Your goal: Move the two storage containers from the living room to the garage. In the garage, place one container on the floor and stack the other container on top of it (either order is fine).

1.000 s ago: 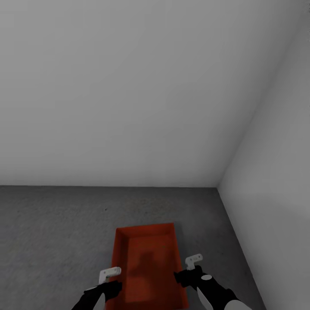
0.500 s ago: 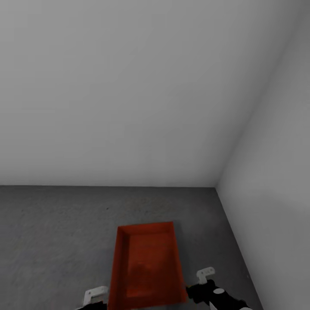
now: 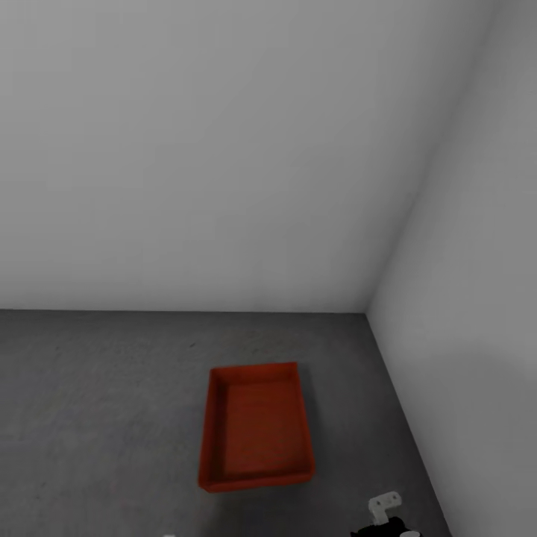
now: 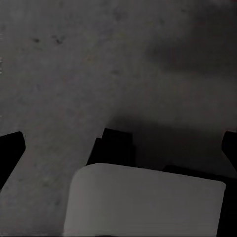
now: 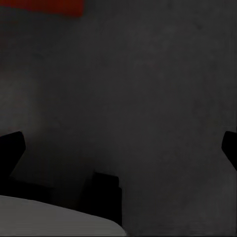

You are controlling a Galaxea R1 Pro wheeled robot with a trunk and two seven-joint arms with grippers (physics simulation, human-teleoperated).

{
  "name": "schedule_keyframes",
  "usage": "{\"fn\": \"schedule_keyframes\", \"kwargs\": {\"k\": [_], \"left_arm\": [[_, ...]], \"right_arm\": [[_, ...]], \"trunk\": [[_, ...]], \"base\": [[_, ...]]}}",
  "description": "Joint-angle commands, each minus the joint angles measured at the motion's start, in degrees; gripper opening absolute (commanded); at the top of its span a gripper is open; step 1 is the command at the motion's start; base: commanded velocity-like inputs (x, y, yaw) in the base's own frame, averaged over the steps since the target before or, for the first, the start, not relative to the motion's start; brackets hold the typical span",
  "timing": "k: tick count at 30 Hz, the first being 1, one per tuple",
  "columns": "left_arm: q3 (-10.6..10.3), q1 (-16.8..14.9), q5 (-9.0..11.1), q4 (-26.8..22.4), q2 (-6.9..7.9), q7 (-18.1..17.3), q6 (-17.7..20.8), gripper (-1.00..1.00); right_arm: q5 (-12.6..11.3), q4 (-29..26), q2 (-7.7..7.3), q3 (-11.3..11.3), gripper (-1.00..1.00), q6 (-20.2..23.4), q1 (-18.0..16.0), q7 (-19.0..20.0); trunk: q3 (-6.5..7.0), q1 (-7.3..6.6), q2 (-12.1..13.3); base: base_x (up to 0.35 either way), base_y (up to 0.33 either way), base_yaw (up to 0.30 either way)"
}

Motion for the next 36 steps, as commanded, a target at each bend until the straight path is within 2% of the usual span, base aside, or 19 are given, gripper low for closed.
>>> {"fn": "schedule_keyframes", "kwargs": {"k": [1,6,10,13,26,36], "left_arm": [[0.03,-0.03,0.33,0.44,0.01,0.00,-0.60,1.00],[0.02,-0.03,0.34,3.25,0.00,-0.63,-3.31,1.00],[0.01,-0.03,0.25,4.75,-0.04,-1.24,-7.14,1.00],[0.01,-0.03,0.24,5.07,-0.01,-1.37,-8.15,1.00],[0.01,-0.03,0.23,5.19,-0.13,-1.41,-8.55,1.00],[-0.01,-0.03,0.23,5.19,-0.37,-1.42,-8.46,1.00]], "right_arm": [[0.13,0.31,-0.03,0.37,1.00,-0.48,0.15,0.06],[0.34,0.41,0.03,0.43,1.00,-0.64,1.28,0.06],[0.33,0.44,0.09,0.44,1.00,-0.68,1.64,0.05],[0.26,0.44,0.16,0.45,1.00,-0.69,1.77,0.05],[0.23,0.44,0.28,0.45,1.00,-0.73,1.93,0.05],[0.23,0.44,0.29,0.45,1.00,-0.72,1.93,0.05]], "trunk": [[0.15,-0.27,0.39],[1.05,-1.37,2.40],[1.77,-2.24,4.00],[2.30,-2.90,5.21],[4.64,-5.76,10.42],[6.43,-7.95,14.43]], "base": [[-0.337,0.000,0.000],[-0.251,0.000,0.000],[-0.062,0.000,0.000],[-0.016,0.000,0.000],[-0.014,0.000,0.000],[-0.293,0.000,0.000]]}}
